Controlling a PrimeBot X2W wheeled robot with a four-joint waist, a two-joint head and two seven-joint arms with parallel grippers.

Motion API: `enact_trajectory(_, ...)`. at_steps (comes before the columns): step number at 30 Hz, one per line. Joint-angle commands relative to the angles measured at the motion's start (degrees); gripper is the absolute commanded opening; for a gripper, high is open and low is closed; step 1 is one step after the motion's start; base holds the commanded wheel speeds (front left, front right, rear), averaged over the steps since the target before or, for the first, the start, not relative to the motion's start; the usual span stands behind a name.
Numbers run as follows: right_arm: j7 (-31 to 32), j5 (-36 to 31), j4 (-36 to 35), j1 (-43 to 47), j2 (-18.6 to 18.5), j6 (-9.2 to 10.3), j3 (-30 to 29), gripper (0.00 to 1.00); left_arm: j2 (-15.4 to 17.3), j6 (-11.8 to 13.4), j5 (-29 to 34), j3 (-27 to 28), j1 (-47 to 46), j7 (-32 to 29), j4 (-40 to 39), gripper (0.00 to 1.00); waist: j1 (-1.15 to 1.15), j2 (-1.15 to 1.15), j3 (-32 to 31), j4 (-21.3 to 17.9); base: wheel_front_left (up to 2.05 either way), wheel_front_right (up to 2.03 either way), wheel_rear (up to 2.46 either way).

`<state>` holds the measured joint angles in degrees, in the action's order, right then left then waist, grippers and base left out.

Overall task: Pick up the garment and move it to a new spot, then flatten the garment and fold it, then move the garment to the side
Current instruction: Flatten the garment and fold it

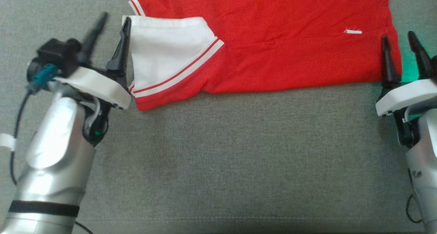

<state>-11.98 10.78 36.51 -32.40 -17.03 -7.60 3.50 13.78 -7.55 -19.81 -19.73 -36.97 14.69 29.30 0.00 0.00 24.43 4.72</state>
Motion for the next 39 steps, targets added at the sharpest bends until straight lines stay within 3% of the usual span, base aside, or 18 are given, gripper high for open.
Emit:
enact_trajectory(1,-0.9,-0.6,-1.5,-0.3,-0.2,0.11,0.9,1.0,1.7,0.1,0.1,3.2,-1.4,0.3,-2.2,1.0,0.0,0.0,-0.7,-0.2,0.0,0.0,0.0)
enact_trajectory(7,-2.5,-1.4,-4.4,3.9,1.9,0.11,-0.8,1.0,-2.0,0.1,-1.7,9.1,8.7,0.3,-6.6,1.0,0.0,0.0,-4.8,-0.3,0.0,0.0,0.0)
enact_trajectory(15,-2.9,-2.0,-10.3,11.2,6.3,0.11,-3.0,1.0,-6.9,0.1,-8.4,7.9,22.1,-1.2,-5.1,1.0,0.0,0.0,-7.2,-0.3,0.0,0.0,0.0)
enact_trajectory(33,-1.1,-2.5,-13.5,13.8,7.1,0.11,-3.7,1.0,-7.1,3.1,-8.4,6.8,17.8,-4.4,2.8,1.0,0.0,0.0,-6.7,-1.6,0.0,0.0,0.0)
enact_trajectory(34,-1.0,-2.5,-13.5,13.8,7.1,0.11,-3.7,1.0,-7.0,3.2,-7.8,6.2,17.5,-4.5,3.4,0.84,0.0,0.0,-6.8,-1.5,0.0,0.0,0.0)
enact_trajectory(35,-0.9,-2.5,-13.5,13.9,7.0,0.11,-3.8,1.0,-6.9,3.2,-7.1,5.5,17.3,-4.5,3.9,0.38,0.0,0.0,-6.8,-1.4,0.0,0.0,0.0)
enact_trajectory(36,-0.8,-2.5,-13.6,14.0,7.0,0.11,-3.9,1.0,-6.9,3.1,-6.6,4.8,17.2,-4.7,4.4,0.0,0.0,0.0,-6.9,-1.3,0.0,0.0,0.0)
enact_trajectory(39,-0.4,-2.5,-13.7,14.2,6.9,0.11,-4.2,1.0,-7.0,2.8,-5.7,3.2,17.1,-4.9,4.8,0.0,0.0,0.0,-7.1,-1.2,0.0,0.0,0.0)
